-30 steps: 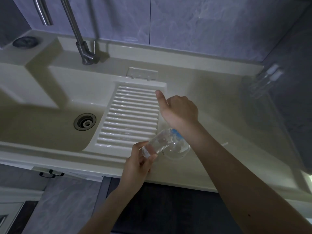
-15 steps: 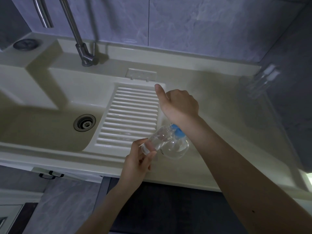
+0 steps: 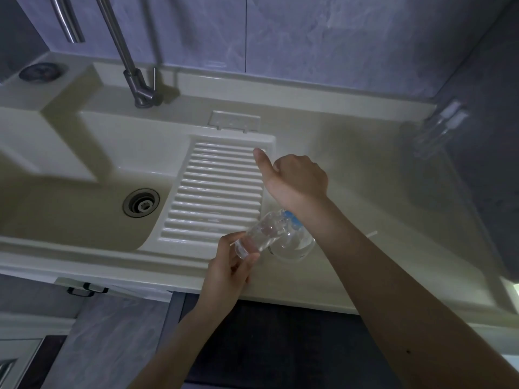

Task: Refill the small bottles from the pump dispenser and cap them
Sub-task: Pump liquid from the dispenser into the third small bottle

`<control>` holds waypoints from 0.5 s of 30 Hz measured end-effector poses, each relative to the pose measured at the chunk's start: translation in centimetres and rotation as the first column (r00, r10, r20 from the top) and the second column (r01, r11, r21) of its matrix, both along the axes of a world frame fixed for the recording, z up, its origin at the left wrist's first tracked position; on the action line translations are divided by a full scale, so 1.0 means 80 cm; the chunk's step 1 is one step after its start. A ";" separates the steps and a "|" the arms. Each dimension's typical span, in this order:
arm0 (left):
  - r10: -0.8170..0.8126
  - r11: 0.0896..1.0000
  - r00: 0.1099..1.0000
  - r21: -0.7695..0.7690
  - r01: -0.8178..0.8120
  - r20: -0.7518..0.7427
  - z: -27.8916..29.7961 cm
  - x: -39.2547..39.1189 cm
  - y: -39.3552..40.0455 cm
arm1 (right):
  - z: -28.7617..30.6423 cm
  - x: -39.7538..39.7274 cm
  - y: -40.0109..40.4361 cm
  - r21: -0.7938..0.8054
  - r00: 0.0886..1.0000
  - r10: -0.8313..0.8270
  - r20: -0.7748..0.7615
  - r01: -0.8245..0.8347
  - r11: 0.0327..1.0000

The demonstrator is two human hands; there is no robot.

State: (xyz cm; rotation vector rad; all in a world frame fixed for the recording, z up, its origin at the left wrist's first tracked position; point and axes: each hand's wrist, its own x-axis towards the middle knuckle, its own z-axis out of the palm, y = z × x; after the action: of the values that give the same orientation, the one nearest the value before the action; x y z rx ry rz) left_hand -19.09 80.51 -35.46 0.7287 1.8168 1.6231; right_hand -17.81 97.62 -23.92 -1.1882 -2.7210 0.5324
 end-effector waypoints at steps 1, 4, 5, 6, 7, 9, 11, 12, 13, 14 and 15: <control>0.001 1.000 1.000 0.005 -0.001 -0.001 0.000 0.001 0.000 | 0.000 0.001 0.000 -0.004 1.000 -0.001 -0.004 0.001 1.000; 0.000 0.999 1.000 0.034 0.000 0.010 0.005 0.002 -0.001 | 0.005 0.001 0.001 -0.029 0.999 0.000 -0.038 -0.001 1.000; -0.003 0.999 1.000 0.047 0.002 0.015 0.007 0.002 0.000 | 0.008 0.000 0.001 -0.033 0.999 -0.002 -0.053 0.001 0.999; -0.002 0.998 1.000 0.058 0.001 0.017 0.008 0.002 0.001 | 0.010 -0.001 0.002 -0.035 0.998 -0.003 -0.066 0.001 0.999; 0.002 0.998 1.000 0.066 -0.003 0.018 0.010 0.002 0.001 | 0.012 -0.001 0.002 -0.037 0.997 0.000 -0.073 -0.002 0.999; 0.006 0.997 1.000 0.073 -0.007 0.018 0.012 0.003 0.002 | 0.014 -0.001 0.002 -0.042 0.998 0.005 -0.071 -0.007 0.999; 0.007 0.997 1.000 0.079 -0.009 0.018 0.012 0.004 0.002 | 0.015 0.000 0.002 -0.040 0.998 0.010 -0.060 -0.013 0.999; 0.006 0.997 1.000 0.080 -0.008 0.021 0.012 0.004 0.002 | 0.015 0.001 0.002 -0.041 0.998 0.011 -0.054 -0.014 0.999; 0.006 0.997 1.000 0.079 -0.008 0.022 0.012 0.005 0.003 | 0.015 0.001 0.002 -0.040 0.999 0.012 -0.050 -0.014 0.999; 0.005 0.997 1.000 0.079 -0.007 0.022 0.012 0.005 0.004 | 0.015 0.001 0.002 -0.035 0.999 0.013 -0.049 -0.015 0.999; 0.004 0.997 1.000 0.075 -0.006 0.021 0.012 0.005 0.005 | 0.015 0.000 0.002 -0.024 0.999 0.014 -0.047 -0.015 1.000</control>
State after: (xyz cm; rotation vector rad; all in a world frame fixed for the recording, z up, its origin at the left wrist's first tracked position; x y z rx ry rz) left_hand -18.68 80.89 -34.48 0.7380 1.7519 1.7042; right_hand -17.83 97.81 -22.75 -1.1472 -2.6935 0.5888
